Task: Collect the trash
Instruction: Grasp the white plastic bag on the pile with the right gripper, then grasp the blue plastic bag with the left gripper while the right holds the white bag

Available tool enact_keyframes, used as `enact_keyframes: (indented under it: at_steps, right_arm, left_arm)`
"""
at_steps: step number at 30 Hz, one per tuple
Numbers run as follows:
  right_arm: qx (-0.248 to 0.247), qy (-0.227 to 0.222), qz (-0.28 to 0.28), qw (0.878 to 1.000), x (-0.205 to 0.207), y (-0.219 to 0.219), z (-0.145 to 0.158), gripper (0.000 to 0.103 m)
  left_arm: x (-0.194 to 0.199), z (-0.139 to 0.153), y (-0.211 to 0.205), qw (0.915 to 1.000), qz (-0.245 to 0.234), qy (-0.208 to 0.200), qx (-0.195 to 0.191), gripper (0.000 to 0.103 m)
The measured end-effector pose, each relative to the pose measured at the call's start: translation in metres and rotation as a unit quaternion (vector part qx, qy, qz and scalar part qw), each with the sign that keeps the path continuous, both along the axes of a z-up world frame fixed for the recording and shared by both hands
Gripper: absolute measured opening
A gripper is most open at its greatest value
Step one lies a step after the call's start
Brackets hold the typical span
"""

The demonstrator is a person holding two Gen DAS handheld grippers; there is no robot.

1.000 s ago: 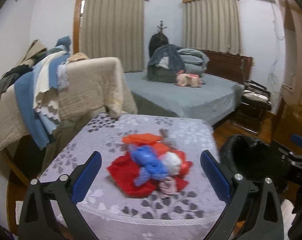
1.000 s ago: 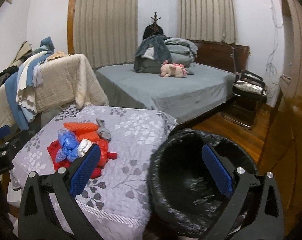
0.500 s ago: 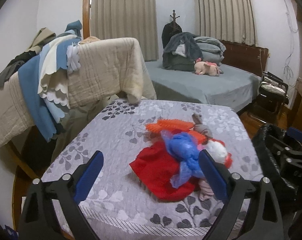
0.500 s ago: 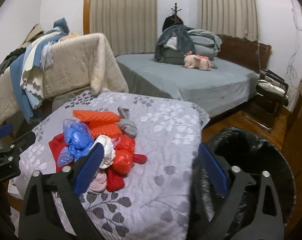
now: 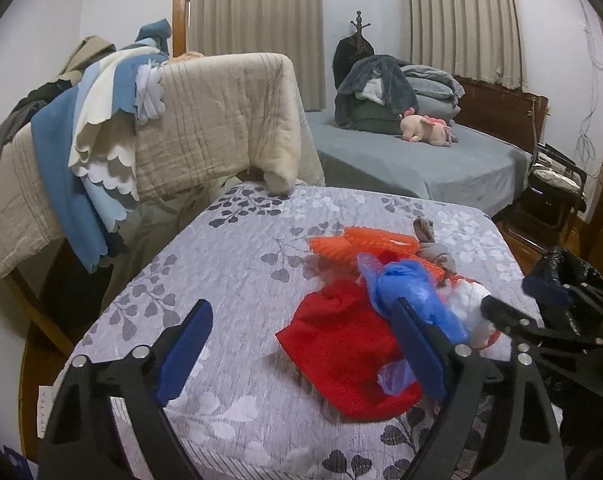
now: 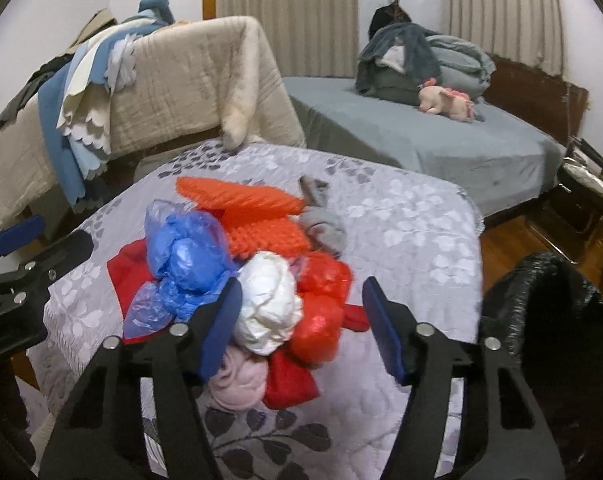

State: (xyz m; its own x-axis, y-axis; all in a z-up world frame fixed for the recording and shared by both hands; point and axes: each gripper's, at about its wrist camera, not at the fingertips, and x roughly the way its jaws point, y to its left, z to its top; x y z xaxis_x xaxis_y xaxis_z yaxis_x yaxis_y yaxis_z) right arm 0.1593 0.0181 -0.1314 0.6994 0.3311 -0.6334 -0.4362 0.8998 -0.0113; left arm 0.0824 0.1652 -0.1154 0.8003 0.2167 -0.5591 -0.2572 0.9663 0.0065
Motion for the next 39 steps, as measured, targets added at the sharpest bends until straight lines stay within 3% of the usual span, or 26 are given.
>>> enact_keyframes:
  at_steps: [13,28,35,39]
  right_arm:
    - [0.014,0.043,0.059,0.997,0.002,0.018,-0.014,0.024]
    - [0.050,0.012,0.045,0.998,-0.018,-0.021,0.027,0.023]
    - [0.042,0.009,0.011,0.999,-0.014,-0.050,0.026,0.023]
    - [0.041,0.012,0.000,0.999,-0.009,-0.058,0.022,0.023]
  left_arm:
    - [0.006,-0.004,0.002,0.9999,-0.007,0.008,-0.007,0.088]
    - [0.012,0.004,-0.025,0.9990,-0.042,0.003,-0.015,0.080]
    - [0.029,-0.006,-0.047,0.9971,-0.072,0.013,-0.021,0.068]
    - [0.040,-0.017,-0.056,0.9968,-0.073,0.027,-0.017,0.067]
